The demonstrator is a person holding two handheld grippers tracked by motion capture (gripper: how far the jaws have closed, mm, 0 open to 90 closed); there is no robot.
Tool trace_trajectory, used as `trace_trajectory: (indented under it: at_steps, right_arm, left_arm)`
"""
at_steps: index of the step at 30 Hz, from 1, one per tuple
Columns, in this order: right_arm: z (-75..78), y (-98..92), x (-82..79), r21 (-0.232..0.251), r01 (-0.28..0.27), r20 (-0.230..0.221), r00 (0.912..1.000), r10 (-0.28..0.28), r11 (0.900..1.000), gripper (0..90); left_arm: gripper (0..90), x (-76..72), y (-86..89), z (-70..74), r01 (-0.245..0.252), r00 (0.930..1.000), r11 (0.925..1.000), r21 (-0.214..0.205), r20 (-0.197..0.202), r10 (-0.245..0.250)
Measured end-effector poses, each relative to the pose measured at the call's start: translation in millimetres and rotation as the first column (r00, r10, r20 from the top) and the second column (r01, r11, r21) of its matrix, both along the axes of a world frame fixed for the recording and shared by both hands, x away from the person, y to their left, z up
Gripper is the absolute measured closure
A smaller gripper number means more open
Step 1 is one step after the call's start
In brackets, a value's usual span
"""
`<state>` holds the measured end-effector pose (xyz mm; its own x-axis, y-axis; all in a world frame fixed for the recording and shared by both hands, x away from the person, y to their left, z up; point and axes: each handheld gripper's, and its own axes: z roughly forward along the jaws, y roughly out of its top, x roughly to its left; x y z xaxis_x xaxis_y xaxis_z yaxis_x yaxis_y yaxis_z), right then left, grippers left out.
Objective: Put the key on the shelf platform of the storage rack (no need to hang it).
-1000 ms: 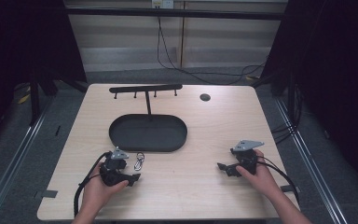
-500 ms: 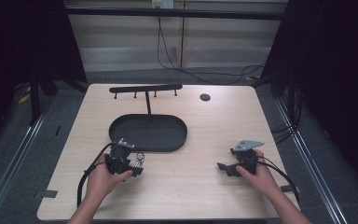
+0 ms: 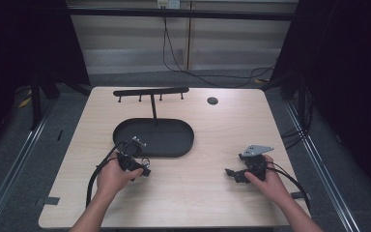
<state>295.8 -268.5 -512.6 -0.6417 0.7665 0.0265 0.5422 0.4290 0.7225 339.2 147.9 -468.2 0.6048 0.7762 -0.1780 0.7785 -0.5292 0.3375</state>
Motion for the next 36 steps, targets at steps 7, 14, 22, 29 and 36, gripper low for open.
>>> trace_trajectory:
  at_steps: [7, 14, 22, 29, 36]
  right_arm:
    - [0.0, 0.0, 0.0, 0.000, 0.000, 0.000, 1.0000, 0.000, 1.0000, 13.6]
    - [0.0, -0.1, 0.0, 0.000, 0.001, 0.000, 1.0000, -0.001, 1.0000, 13.5]
    - [0.0, 0.0, 0.0, 0.001, 0.000, 0.000, 1.0000, 0.000, 1.0000, 13.6]
    - [0.0, -0.1, 0.0, 0.001, 0.001, 0.000, 1.0000, -0.001, 1.0000, 13.6]
    - [0.0, 0.0, 0.0, 0.001, 0.001, 0.000, 1.0000, -0.001, 1.0000, 13.6]
  left_arm:
    - [52.8, 4.0, -2.0, 0.2, -0.001, 0.9994, 0.9996, 0.027, -0.034, 0.002]
    - [59.0, 6.4, -7.9, 0.1, 0.013, 0.9981, 0.9986, 0.052, -0.061, -0.010]
    - [67.4, 11.8, -15.0, 1.4, 0.020, 0.9964, 0.9952, 0.096, -0.084, -0.011]
    - [67.7, 12.5, -13.0, 3.7, 0.023, 0.9944, 0.9956, 0.090, -0.105, -0.014]
    - [67.7, 13.1, -7.7, 22.2, 0.024, 0.9940, 0.9970, 0.073, -0.108, -0.016]
